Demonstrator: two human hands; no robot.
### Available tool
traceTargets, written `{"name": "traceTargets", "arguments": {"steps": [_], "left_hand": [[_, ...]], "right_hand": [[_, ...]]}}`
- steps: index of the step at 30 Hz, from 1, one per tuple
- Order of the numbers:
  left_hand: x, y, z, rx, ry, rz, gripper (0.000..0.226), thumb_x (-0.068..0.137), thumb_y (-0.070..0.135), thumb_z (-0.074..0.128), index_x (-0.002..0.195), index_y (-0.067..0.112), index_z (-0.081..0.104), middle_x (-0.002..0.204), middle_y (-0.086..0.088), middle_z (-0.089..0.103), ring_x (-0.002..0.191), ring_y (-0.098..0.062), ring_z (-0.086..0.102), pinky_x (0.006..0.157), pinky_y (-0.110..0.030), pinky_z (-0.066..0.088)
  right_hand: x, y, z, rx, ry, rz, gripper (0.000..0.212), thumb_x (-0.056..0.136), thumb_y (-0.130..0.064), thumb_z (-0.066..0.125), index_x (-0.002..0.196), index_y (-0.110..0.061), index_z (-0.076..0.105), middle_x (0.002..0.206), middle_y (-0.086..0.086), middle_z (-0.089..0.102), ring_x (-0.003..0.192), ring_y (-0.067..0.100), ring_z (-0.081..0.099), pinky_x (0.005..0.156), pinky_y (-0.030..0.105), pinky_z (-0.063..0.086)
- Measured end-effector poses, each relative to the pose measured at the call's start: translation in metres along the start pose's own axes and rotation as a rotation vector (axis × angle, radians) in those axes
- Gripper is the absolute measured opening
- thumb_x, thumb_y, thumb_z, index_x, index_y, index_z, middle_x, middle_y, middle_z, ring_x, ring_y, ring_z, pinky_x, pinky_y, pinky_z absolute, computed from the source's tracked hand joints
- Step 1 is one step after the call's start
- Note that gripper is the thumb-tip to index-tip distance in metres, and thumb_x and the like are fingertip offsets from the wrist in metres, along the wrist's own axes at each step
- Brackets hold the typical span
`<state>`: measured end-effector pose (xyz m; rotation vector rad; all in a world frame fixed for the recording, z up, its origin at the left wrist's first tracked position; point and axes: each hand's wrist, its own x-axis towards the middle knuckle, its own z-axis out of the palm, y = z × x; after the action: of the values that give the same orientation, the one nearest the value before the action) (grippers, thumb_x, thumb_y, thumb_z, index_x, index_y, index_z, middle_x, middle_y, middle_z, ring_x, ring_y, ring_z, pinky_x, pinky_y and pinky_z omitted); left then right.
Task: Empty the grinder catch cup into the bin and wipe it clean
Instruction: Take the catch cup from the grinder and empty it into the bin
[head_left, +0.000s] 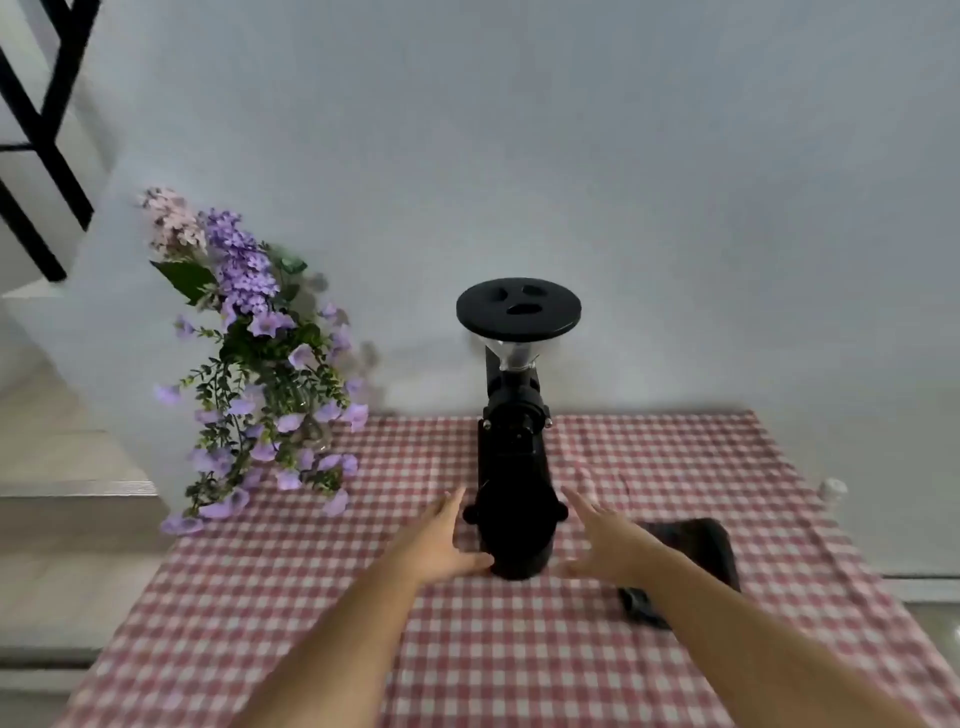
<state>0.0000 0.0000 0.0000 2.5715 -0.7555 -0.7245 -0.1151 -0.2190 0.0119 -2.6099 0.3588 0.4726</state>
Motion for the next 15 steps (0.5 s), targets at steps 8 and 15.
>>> {"name": "traceTargets", "arguments": {"steps": [8, 15], "left_hand": [[0.028, 0.001, 0.045, -0.291, 0.162, 0.058, 0.113, 0.073, 0.035, 0.084, 0.152, 0.046, 0.002, 0.154, 0.008, 0.035, 0.139, -0.018, 0.038, 0.110, -0.049, 0.038], [0.043, 0.008, 0.045, -0.368, 0.179, 0.063, 0.098, 0.074, 0.017, 0.083, 0.150, 0.032, 0.024, 0.138, 0.005, 0.054, 0.125, -0.017, 0.053, 0.102, -0.042, 0.048]], "right_hand": [[0.033, 0.004, 0.044, 0.289, 0.135, 0.057, 0.111, 0.077, -0.029, 0.074, 0.147, -0.033, -0.013, 0.131, 0.007, 0.056, 0.093, 0.018, 0.063, 0.077, 0.029, 0.052], [0.052, -0.006, 0.054, 0.402, 0.210, 0.063, 0.109, 0.076, -0.017, 0.076, 0.145, -0.033, -0.007, 0.124, 0.008, 0.059, 0.102, 0.024, 0.063, 0.084, 0.039, 0.055]]}}
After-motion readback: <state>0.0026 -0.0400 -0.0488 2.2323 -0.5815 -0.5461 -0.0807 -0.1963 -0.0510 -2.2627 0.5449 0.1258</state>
